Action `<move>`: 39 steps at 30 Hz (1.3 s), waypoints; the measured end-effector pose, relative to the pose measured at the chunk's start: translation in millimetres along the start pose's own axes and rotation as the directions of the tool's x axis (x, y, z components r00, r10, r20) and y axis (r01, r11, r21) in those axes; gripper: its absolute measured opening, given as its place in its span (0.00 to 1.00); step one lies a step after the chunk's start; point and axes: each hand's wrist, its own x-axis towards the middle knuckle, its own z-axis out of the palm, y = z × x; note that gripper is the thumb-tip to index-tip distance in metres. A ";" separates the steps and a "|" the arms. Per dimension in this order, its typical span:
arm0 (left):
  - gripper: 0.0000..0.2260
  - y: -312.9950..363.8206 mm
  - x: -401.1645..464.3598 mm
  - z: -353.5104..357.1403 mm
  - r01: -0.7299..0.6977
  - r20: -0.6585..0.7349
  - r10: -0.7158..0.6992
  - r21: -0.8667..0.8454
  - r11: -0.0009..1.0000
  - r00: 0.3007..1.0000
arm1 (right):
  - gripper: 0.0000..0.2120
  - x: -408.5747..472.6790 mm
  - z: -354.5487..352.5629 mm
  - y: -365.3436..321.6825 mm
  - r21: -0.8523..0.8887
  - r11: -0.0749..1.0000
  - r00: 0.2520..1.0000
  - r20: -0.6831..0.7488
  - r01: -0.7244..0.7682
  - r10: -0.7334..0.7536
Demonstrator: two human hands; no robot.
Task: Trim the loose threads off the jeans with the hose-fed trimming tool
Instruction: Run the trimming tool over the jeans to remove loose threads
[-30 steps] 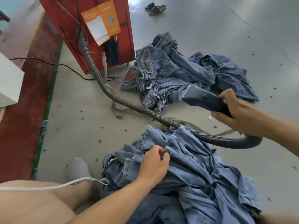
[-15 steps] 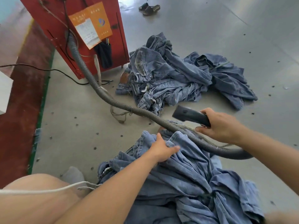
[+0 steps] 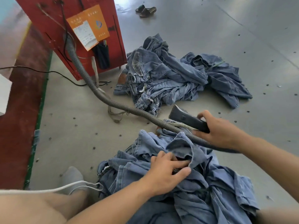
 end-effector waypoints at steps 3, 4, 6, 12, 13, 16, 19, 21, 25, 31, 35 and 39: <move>0.24 5.4 -8.0 17.4 0.033 -0.056 -0.037 -0.075 0.997 0.998 | 0.31 -12.8 -30.7 -11.1 -0.048 0.992 0.990 -0.069 0.118 -0.121; 0.24 6.5 -9.0 20.2 0.097 -0.068 -0.110 -0.174 0.980 0.992 | 0.28 -16.8 -39.0 -12.9 -0.031 0.990 0.986 -0.086 0.140 -0.142; 0.17 7.9 -8.8 20.5 0.193 -0.088 -0.233 -0.325 0.926 0.969 | 0.23 -24.7 -51.3 -13.5 0.013 0.986 0.981 -0.105 0.168 -0.166; 0.28 9.5 -6.2 17.2 0.334 -0.097 -0.430 -0.486 0.808 0.898 | 0.21 -41.1 -60.9 -14.8 -0.024 0.985 0.985 0.017 0.172 -0.171; 0.29 8.2 -4.6 15.4 0.351 -0.066 -0.462 -0.560 0.751 0.884 | 0.21 -42.0 -59.9 -15.5 -0.049 0.986 0.987 0.049 0.157 -0.154; 0.13 2.7 0.4 2.3 0.399 0.040 -0.546 -0.728 0.558 0.837 | 0.14 -40.9 -56.5 -19.1 -0.034 0.996 0.981 0.178 0.081 -0.074; 0.15 -12.4 7.8 -2.2 0.401 0.156 -0.551 -0.843 0.359 0.820 | 0.08 -39.3 -49.6 -25.5 0.097 0.994 0.928 0.373 -0.041 0.002; 0.18 -18.8 6.3 0.9 0.363 0.145 -0.479 -0.840 0.403 0.866 | 0.11 -35.3 -37.4 -32.2 0.061 0.997 0.908 0.419 -0.043 0.014; 0.16 -23.6 6.9 6.0 0.318 0.110 -0.442 -0.844 0.432 0.890 | 0.14 -21.0 -24.4 -36.9 -0.112 0.993 0.979 0.205 0.020 0.004; 0.20 -6.4 17.5 -19.6 0.411 0.191 -0.388 -0.655 0.634 0.902 | 0.17 -23.1 -63.3 -17.0 0.264 0.964 0.989 -0.134 -0.016 0.053; 0.52 4.5 45.1 -22.1 0.518 0.232 -0.469 -0.243 0.820 0.852 | 0.14 -28.5 -62.0 -17.7 0.220 0.975 0.985 -0.170 0.004 0.034; 0.53 6.8 74.2 -4.6 0.497 0.062 -0.509 0.140 0.856 0.859 | 0.14 -27.3 -48.1 -18.9 0.090 0.995 0.965 -0.262 0.050 -0.025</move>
